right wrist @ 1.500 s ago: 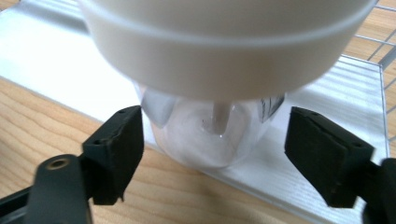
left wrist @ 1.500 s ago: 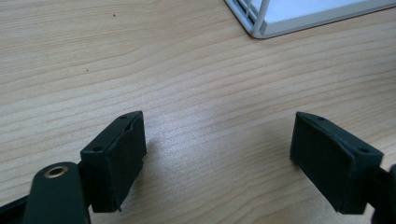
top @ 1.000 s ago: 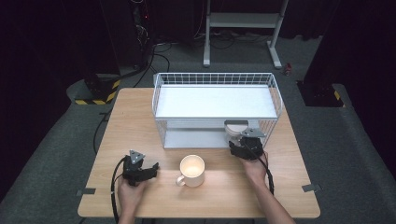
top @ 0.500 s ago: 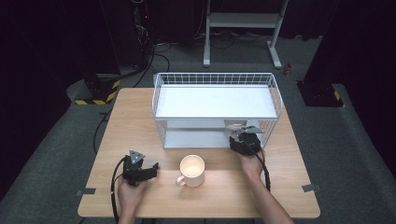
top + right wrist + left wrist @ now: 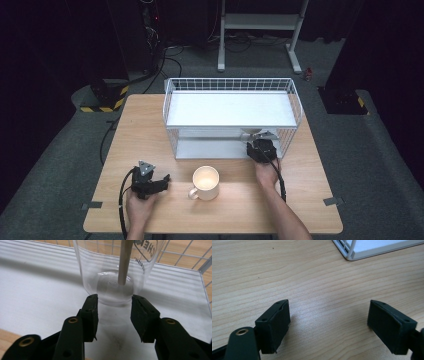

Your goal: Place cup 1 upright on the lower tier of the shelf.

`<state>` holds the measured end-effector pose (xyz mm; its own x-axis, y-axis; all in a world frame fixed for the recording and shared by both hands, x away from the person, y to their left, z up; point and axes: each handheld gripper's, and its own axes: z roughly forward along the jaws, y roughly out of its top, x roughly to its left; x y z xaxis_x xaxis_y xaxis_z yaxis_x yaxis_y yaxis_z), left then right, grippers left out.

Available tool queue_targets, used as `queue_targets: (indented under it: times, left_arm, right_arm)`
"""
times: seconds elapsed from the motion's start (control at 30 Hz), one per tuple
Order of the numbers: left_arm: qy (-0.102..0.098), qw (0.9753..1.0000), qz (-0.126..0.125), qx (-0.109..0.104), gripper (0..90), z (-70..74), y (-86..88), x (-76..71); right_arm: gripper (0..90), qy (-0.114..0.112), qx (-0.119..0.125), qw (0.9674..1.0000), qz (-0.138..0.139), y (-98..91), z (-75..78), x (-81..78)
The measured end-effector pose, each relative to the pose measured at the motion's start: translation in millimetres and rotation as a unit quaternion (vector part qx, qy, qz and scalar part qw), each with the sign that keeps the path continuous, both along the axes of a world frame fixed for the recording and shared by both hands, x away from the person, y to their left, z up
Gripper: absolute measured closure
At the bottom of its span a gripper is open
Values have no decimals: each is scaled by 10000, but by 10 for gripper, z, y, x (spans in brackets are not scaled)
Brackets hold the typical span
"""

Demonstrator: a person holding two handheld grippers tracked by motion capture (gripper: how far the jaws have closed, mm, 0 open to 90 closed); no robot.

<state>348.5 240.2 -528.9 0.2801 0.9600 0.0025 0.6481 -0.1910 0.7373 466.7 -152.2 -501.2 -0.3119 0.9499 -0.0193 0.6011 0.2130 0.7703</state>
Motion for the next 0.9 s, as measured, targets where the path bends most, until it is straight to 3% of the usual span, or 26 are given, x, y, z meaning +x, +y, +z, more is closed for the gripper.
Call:
queue_targets:
  times: [0.2, 0.4, 0.47, 0.9]
  left_arm:
    - [-1, 10000, 2, -2, 186, 0, 0, 0]
    - [-1, 10000, 2, 1, 186, 0, -1, 0]
    - [-1, 10000, 2, 3, 186, 0, -1, 0]
    - [-15, 10000, 22, -14, 186, -2, -4, 1]
  right_arm:
    - [616, -76, -64, 9999, -17, 18, 5, 72]
    - [620, 48, 22, 9999, -111, 18, -26, 80]
    - [618, -28, 16, 10000, -27, 4, -16, 77]
    - [487, -78, 233, 9995, 210, -53, 59, -51]
